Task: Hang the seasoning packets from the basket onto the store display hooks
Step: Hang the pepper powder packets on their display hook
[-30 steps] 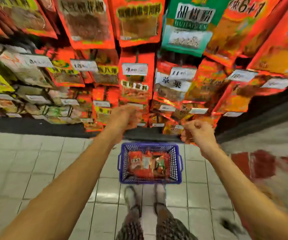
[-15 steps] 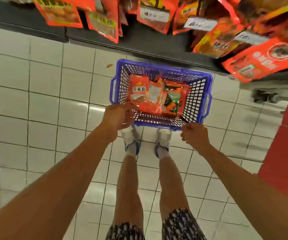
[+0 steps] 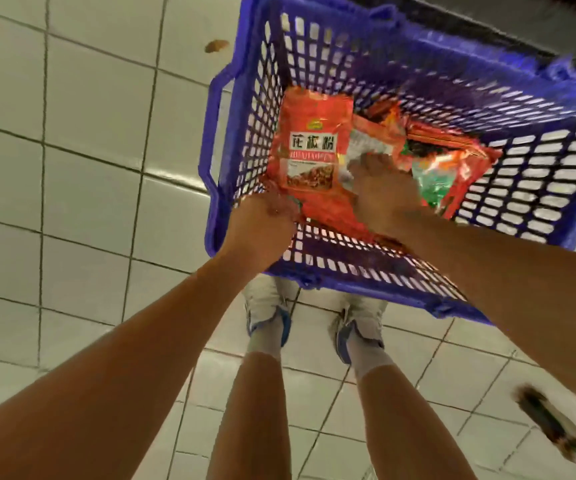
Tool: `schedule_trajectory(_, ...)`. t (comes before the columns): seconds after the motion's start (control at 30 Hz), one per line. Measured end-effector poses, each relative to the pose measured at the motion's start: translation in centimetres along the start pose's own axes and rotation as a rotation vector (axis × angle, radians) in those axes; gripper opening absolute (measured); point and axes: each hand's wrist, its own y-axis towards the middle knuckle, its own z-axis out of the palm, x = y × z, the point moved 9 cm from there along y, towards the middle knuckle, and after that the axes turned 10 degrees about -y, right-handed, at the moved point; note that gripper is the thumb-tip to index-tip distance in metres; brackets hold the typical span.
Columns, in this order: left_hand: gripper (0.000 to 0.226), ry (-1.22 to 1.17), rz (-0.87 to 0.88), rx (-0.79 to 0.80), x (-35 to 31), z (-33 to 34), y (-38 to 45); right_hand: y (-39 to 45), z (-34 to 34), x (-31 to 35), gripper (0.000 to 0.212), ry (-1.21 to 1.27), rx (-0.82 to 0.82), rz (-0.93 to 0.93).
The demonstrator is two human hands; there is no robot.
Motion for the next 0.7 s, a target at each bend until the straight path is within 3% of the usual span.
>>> schedule_trajectory(0.13,0.022,-0.065,-0.039,-0.009,2.5,0.8,2.7,5.7,1.3,0.6,0.085,0.335,0.020,0.400)
schedule_trajectory(0.23,0.022,-0.071,-0.028,-0.016,3.0,1.1,3.3,7.1,1.5,0.6,0.089,0.311,0.045,0.537)
schedule_trajectory(0.3,0.022,-0.103,-0.020,0.022,2.6,1.4,3.3,6.9,1.2,0.1,0.078,0.313,0.032,0.566)
schedule_trajectory(0.37,0.021,-0.126,-0.030,-0.002,2.5,0.9,3.4,6.3,0.5,-0.2,0.059,0.409,-0.029,0.515)
schedule_trajectory(0.43,0.019,-0.105,0.006,-0.047,2.2,0.4,3.8,4.7,-0.1,-0.4,0.039,0.677,-0.076,0.437)
schedule_trajectory(0.5,0.008,-0.118,0.065,-0.088,1.2,0.0,3.9,2.3,0.3,-0.1,0.028,1.033,0.046,0.351)
schedule_trajectory(0.6,0.037,-0.316,0.021,-0.074,1.1,0.3,3.8,-1.6,0.1,1.9,0.036,1.497,0.302,0.133)
schedule_trajectory(0.7,0.019,-0.382,0.027,-0.054,0.7,0.9,3.2,-3.3,-0.2,1.9,0.039,1.569,0.374,0.068)
